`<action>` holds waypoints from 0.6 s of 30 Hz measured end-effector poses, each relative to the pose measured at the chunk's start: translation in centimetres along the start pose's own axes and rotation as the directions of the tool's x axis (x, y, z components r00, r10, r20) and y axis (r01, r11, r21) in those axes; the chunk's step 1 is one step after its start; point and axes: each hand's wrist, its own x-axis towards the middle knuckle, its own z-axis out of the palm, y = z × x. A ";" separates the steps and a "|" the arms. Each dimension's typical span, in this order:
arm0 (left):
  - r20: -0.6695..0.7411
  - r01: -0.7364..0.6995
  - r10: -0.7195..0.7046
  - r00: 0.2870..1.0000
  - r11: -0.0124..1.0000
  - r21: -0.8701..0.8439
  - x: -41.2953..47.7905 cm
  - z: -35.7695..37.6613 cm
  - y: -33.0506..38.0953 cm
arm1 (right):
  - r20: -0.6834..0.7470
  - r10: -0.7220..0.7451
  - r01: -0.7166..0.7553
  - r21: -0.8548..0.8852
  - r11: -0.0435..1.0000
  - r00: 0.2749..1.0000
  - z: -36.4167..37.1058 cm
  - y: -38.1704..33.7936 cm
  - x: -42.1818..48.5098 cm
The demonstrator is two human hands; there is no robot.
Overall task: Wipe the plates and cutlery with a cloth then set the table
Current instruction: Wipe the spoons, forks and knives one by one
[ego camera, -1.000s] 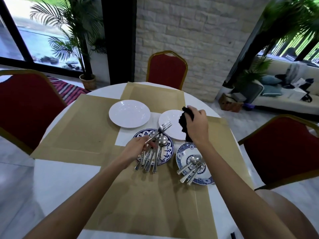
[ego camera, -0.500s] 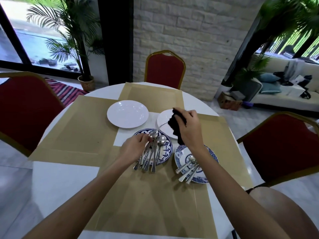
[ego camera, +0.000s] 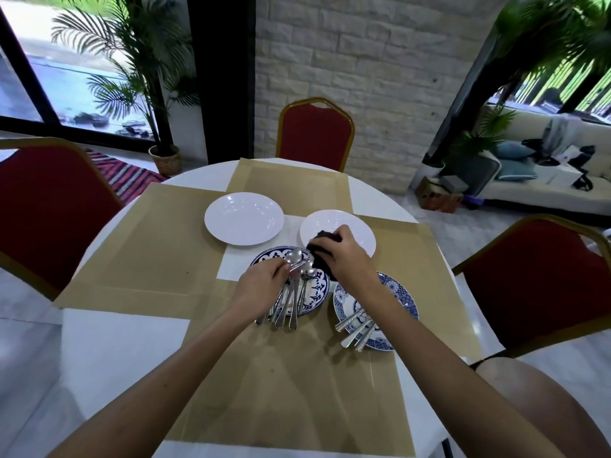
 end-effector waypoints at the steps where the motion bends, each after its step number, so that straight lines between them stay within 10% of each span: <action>1: 0.007 -0.003 0.003 1.000 1.000 0.004 0.0 0.1 -0.1 | 0.052 -0.033 0.035 -0.048 0.998 0.998 0.0 0.1 -0.2; 6: 0.055 -0.041 0.042 0.998 0.999 -0.028 0.3 -0.6 -0.5 | 0.218 0.178 -0.203 0.099 0.974 0.960 -2.7 1.7 1.1; 10: 0.108 -0.185 0.170 0.980 0.971 0.153 1.8 -1.6 -1.6 | 0.552 0.107 -0.299 0.271 0.915 0.827 -4.4 2.7 0.5; 14: -0.010 -0.308 0.334 0.942 0.879 0.363 3.4 -2.3 -1.5 | 0.592 0.101 -0.426 0.441 0.790 0.800 -3.7 2.9 -0.6; 18: -0.353 0.045 -0.042 0.935 0.999 -0.002 2.6 -0.8 0.7 | 0.525 0.196 -0.538 0.646 0.541 0.828 -2.0 2.4 -2.1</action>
